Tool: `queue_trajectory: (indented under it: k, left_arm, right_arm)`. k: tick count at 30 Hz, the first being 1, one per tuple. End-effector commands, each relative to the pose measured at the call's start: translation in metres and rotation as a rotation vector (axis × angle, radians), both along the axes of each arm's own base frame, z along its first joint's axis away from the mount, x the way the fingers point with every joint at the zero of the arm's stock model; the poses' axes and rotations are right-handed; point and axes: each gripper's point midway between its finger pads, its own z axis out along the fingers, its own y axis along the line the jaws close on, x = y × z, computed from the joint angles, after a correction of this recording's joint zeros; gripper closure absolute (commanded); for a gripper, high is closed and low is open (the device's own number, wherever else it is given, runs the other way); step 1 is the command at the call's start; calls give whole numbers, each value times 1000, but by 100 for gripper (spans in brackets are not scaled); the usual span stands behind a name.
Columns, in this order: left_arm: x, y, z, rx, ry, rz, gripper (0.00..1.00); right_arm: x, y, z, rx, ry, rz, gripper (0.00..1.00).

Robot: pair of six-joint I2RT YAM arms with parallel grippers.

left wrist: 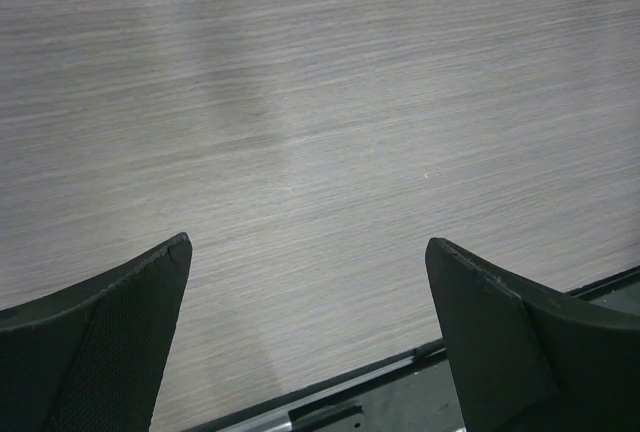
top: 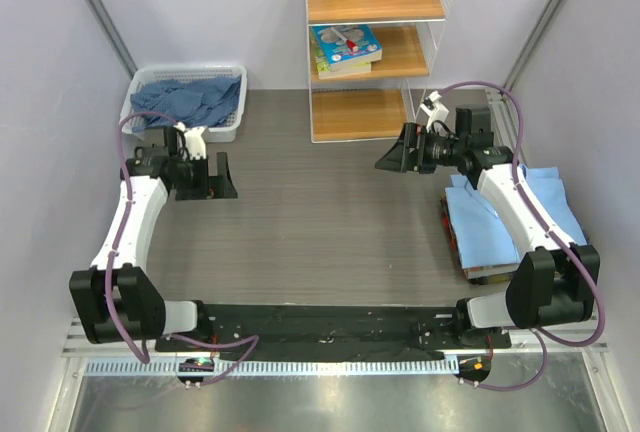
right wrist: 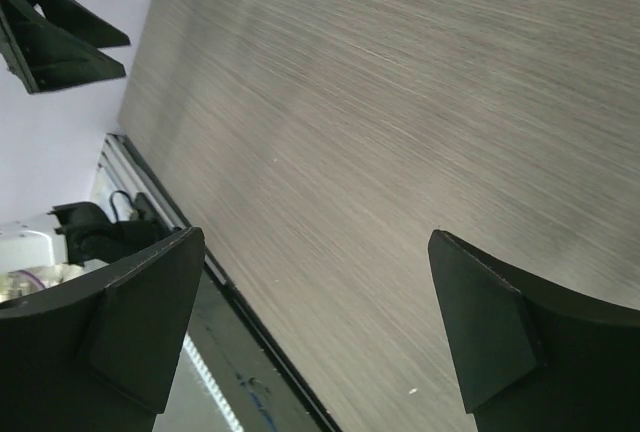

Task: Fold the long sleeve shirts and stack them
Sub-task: Grab the shirt from the pile

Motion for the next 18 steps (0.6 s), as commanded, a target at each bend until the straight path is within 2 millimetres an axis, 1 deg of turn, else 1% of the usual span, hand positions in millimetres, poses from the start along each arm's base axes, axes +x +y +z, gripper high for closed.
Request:
queue_trajectory:
  k: [1,2,3,4,6,7,9,10,11,12,13,14,15,16,17,18]
  left_arm:
    - [22,14,22,78,-64,-19,0]
    - [26,16,23,89,-65,-23,0]
    - [33,19,30,102,-89,-12,0]
    - [42,22,41,118,-123,-5,0]
    - [55,27,51,152,-164,-19,0]
    - [69,32,69,178,-219,-3,0]
    - [89,42,76,219,-244,19,0]
    - [104,48,87,242,-294,43,0]
    - [118,56,107,273,-349,73,0]
    - [134,65,102,283,-346,93,0]
    - [147,70,108,295,-375,112,0]
    - [167,78,127,312,-450,136,0]
    - [186,85,113,319,-436,140,0]
    - [199,90,108,329,-436,141,0]
    - [212,95,109,342,-447,151,0]
    - [227,105,123,365,-485,182,0]
  right_arm:
    - [8,-4,14,-56,-128,25,0]
    - [8,-3,13,-53,-124,28,0]
    - [7,-2,12,-46,-116,36,0]
    - [9,-2,8,-44,-102,38,0]
    - [10,-1,5,-46,-95,41,0]
    - [9,0,3,-44,-89,45,0]
    - [10,0,0,-48,-82,47,0]
    - [10,-1,-1,-50,-83,45,0]
    - [10,0,-3,-52,-83,48,0]
    - [9,0,-4,-53,-80,47,0]
    - [9,0,-5,-54,-77,48,0]
    - [9,0,-6,-53,-75,49,0]
    - [9,0,-7,-55,-72,48,0]
    - [9,-1,-6,-55,-75,46,0]
    - [8,0,-7,-53,-71,48,0]
    - [8,0,-8,-53,-69,48,0]
